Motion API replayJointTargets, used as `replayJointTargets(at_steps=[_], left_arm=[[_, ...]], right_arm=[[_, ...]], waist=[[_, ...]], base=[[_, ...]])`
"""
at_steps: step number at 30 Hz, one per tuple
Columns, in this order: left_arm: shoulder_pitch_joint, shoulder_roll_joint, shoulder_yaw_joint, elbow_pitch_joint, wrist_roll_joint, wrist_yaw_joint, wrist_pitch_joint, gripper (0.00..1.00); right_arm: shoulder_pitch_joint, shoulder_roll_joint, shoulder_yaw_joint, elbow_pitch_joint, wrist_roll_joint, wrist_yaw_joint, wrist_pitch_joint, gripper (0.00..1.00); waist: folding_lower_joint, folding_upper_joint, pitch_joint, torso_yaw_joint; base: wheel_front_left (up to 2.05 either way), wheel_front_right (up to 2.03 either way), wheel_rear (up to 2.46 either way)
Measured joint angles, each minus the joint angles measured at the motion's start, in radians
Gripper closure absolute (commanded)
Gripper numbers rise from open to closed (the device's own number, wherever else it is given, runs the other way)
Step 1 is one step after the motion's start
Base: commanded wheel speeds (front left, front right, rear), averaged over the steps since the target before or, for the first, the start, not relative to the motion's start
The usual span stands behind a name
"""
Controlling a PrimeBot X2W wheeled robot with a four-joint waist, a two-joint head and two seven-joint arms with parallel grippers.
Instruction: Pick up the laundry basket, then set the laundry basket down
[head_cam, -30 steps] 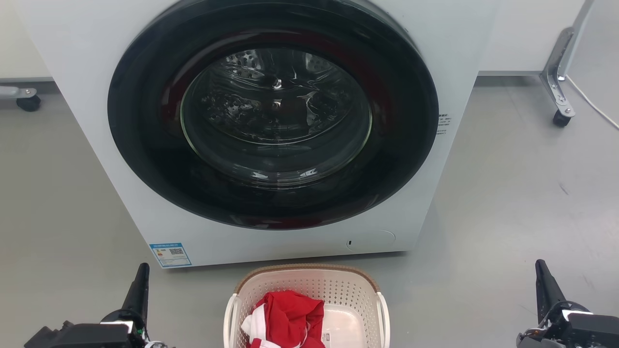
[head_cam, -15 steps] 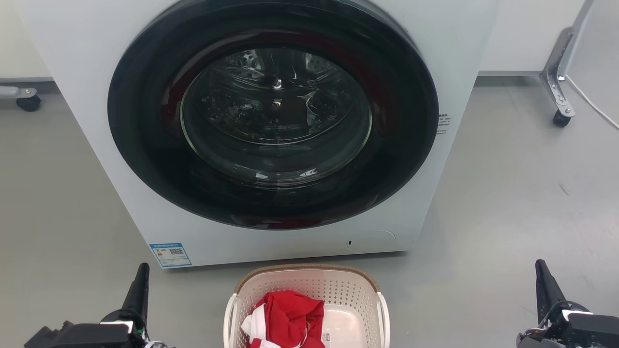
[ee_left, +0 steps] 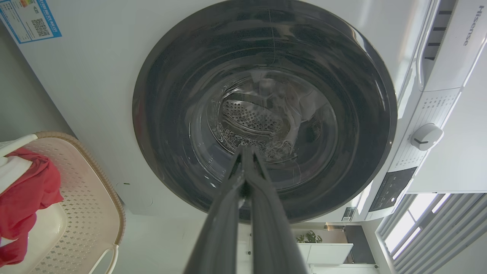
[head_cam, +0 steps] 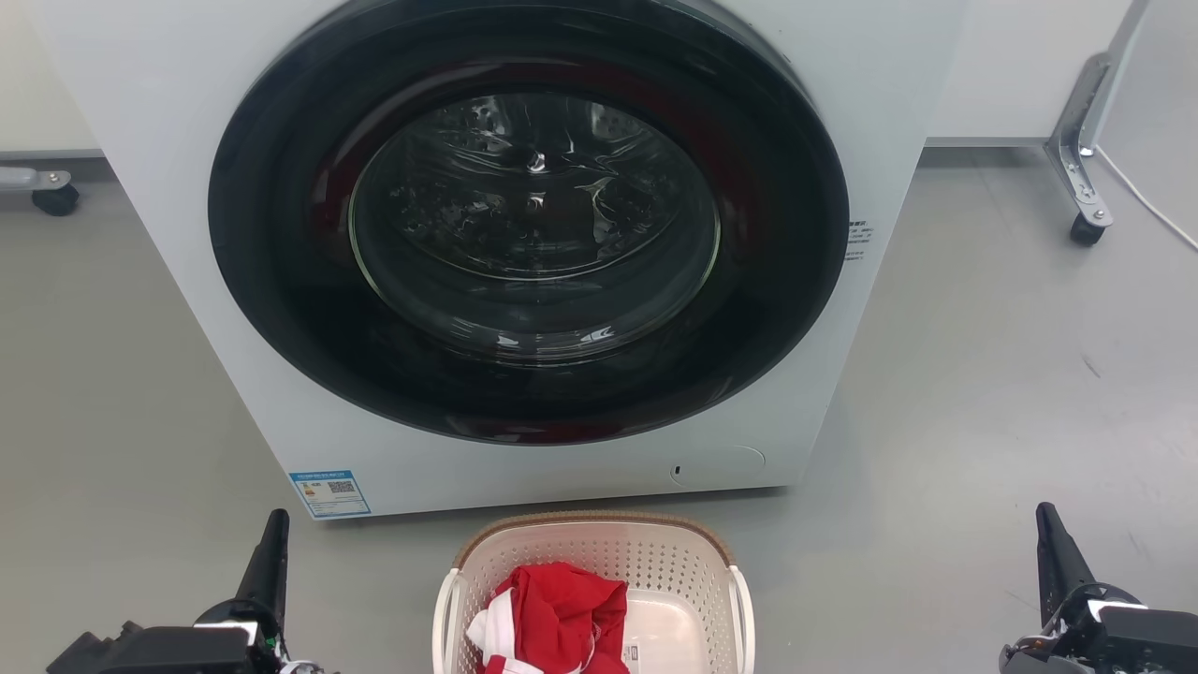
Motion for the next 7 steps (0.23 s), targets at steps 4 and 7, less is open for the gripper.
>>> replayJointTargets(at_steps=[4,7], left_arm=[[0.000,0.000,0.000,0.000,0.000,0.000,0.000,1.00],[0.000,0.000,0.000,0.000,0.000,0.000,0.000,1.00]], right_arm=[[0.000,0.000,0.000,0.000,0.000,0.000,0.000,1.00],[0.000,0.000,0.000,0.000,0.000,0.000,0.000,1.00]], waist=[[0.0000,0.0000,0.000,0.000],[0.0000,-0.0001,0.000,0.000]], base=[[0.00,0.00,0.00],[0.00,0.00,0.00]])
